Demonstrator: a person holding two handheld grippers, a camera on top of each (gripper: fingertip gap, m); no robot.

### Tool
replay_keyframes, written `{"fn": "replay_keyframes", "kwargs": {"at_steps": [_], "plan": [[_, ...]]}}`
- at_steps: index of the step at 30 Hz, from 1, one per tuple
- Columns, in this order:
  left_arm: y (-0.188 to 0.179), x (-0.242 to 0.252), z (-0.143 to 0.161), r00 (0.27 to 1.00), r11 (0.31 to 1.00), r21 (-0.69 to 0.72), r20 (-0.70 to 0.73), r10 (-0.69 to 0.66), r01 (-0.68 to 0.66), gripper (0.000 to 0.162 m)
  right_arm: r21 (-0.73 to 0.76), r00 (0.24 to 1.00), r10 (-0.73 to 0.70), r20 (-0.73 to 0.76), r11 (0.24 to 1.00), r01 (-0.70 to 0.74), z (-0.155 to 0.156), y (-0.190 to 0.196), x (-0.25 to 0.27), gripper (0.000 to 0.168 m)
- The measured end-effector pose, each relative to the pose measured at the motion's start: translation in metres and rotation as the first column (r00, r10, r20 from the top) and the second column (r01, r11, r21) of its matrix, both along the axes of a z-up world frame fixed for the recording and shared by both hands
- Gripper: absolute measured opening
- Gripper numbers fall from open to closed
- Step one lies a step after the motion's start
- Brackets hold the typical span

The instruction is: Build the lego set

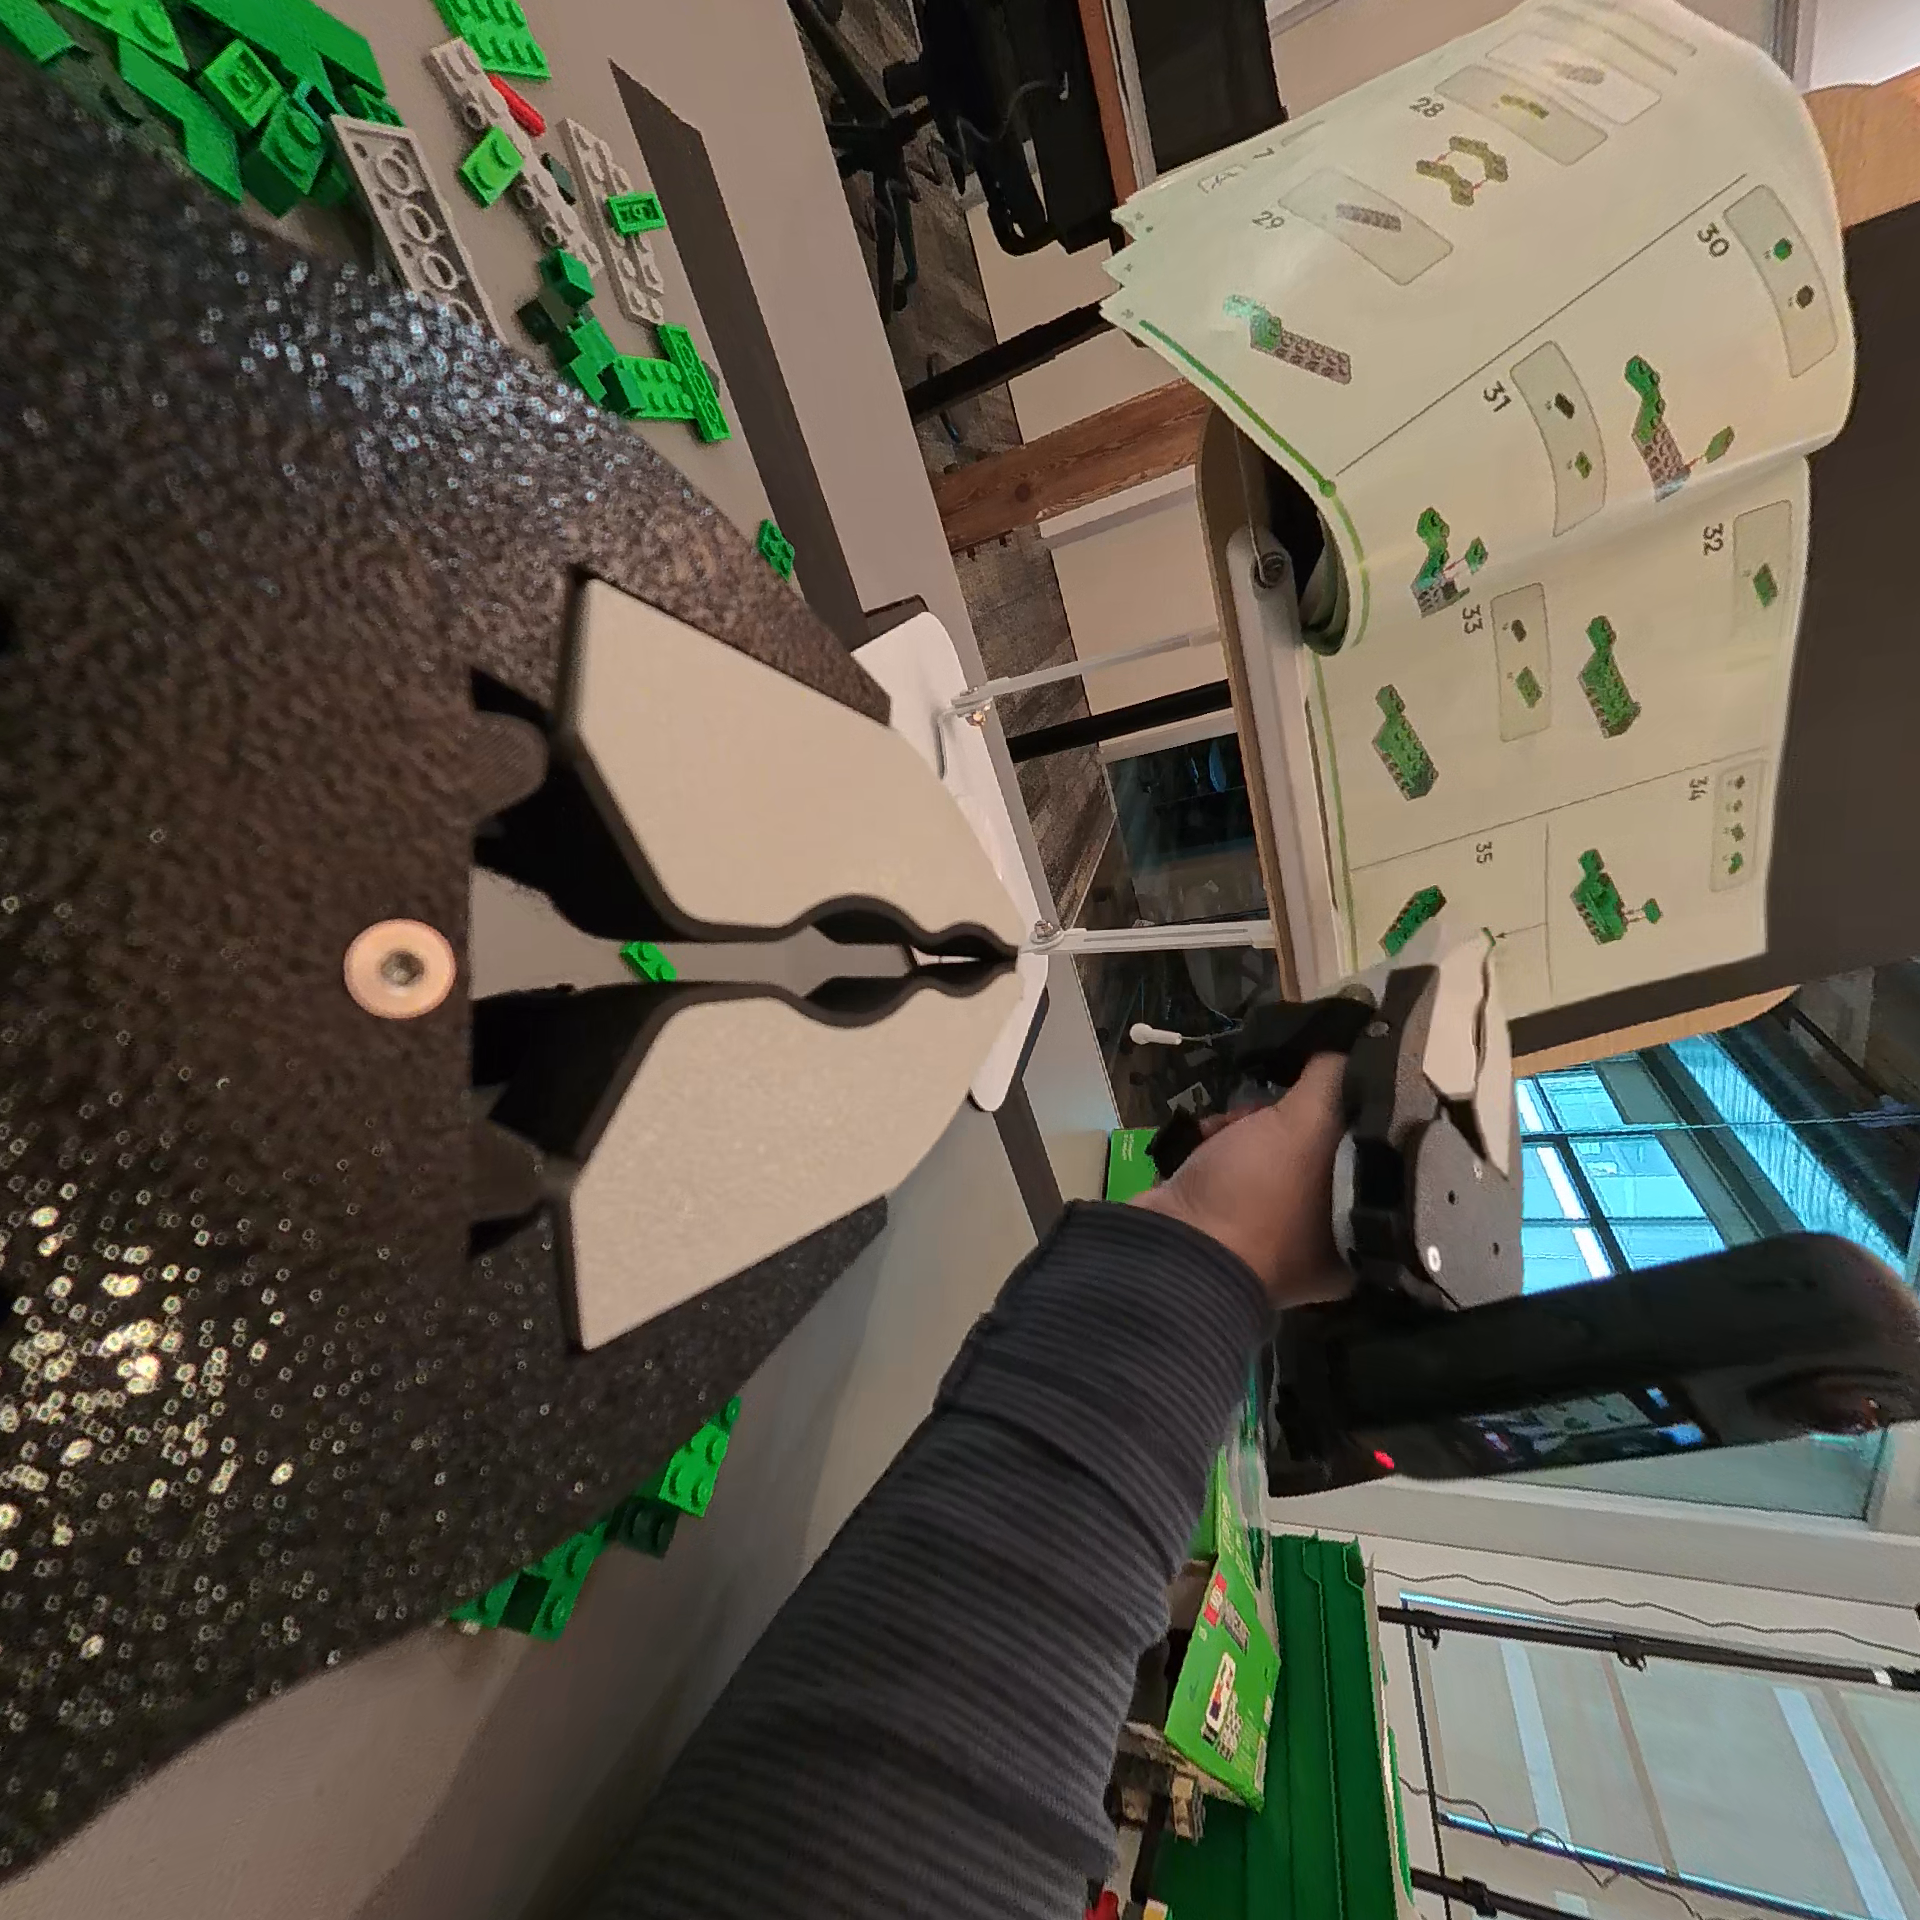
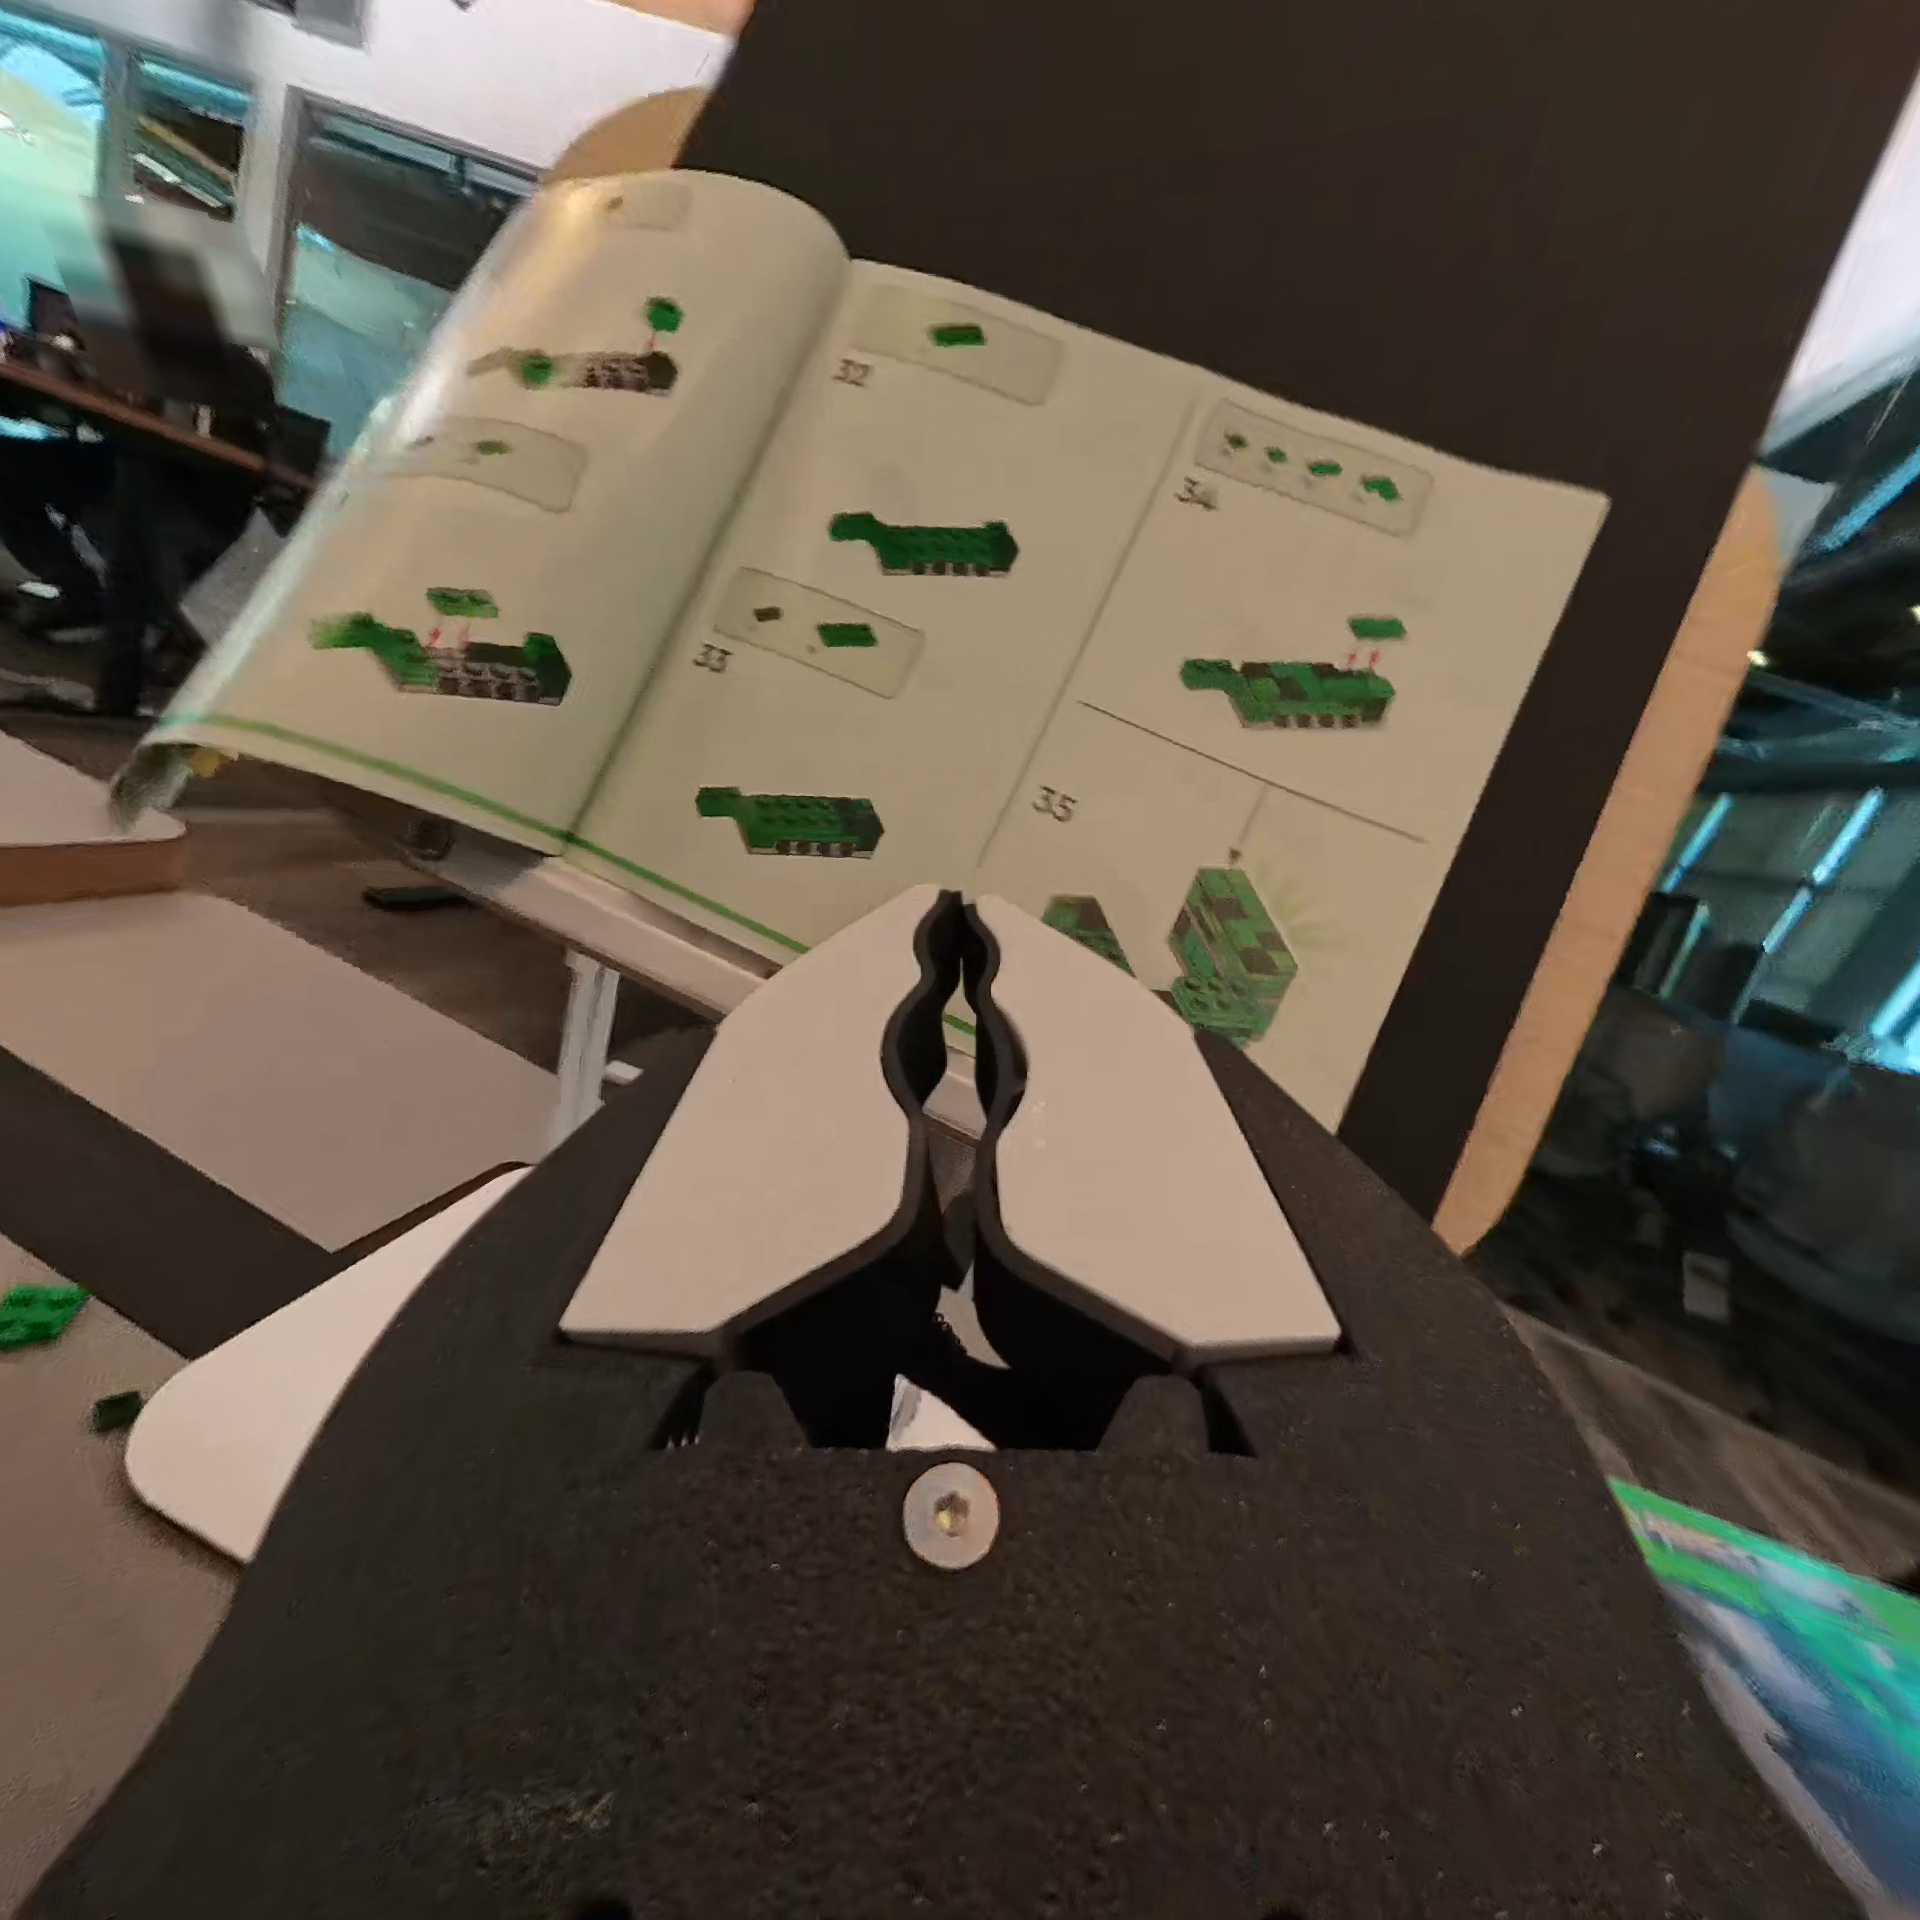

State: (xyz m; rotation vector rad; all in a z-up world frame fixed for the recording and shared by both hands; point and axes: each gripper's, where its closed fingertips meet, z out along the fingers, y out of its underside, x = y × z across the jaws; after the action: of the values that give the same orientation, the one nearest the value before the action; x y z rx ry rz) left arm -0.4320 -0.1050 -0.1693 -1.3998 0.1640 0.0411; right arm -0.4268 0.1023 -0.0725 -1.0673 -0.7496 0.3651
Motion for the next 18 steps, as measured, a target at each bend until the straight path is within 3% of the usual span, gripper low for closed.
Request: {"fn": "replay_keyframes", "kwargs": {"at_steps": [3,7,10,18], "plan": [[0.0,0.0,0.0,1.0,1.0,-0.001,0.0,-0.001,0.001,0.0,0.032,0.999,-0.043,0.019,0.999,0.043,0.001,-0.001,-0.002,0.0],[0.0,0.0,0.0,1.0,1.0,-0.001,0.001,-0.001,0.001,0.0,-0.007,0.965,-0.218,-0.144,0.976,0.219,0.007,0.017,0.03,0.0],[0.0,0.0,0.0,1.0,1.0,-0.001,0.004,-0.002,0.002,0.0,-0.14,0.933,-0.315,-0.172,0.946,0.294,-0.009,0.041,0.051,0.021],[0.0,0.0,0.0,1.0,1.0,0.0,0.008,-0.004,0.004,0.0,-0.351,0.931,-0.273,-0.242,0.919,0.178,-0.033,0.06,0.059,0.025]]}}
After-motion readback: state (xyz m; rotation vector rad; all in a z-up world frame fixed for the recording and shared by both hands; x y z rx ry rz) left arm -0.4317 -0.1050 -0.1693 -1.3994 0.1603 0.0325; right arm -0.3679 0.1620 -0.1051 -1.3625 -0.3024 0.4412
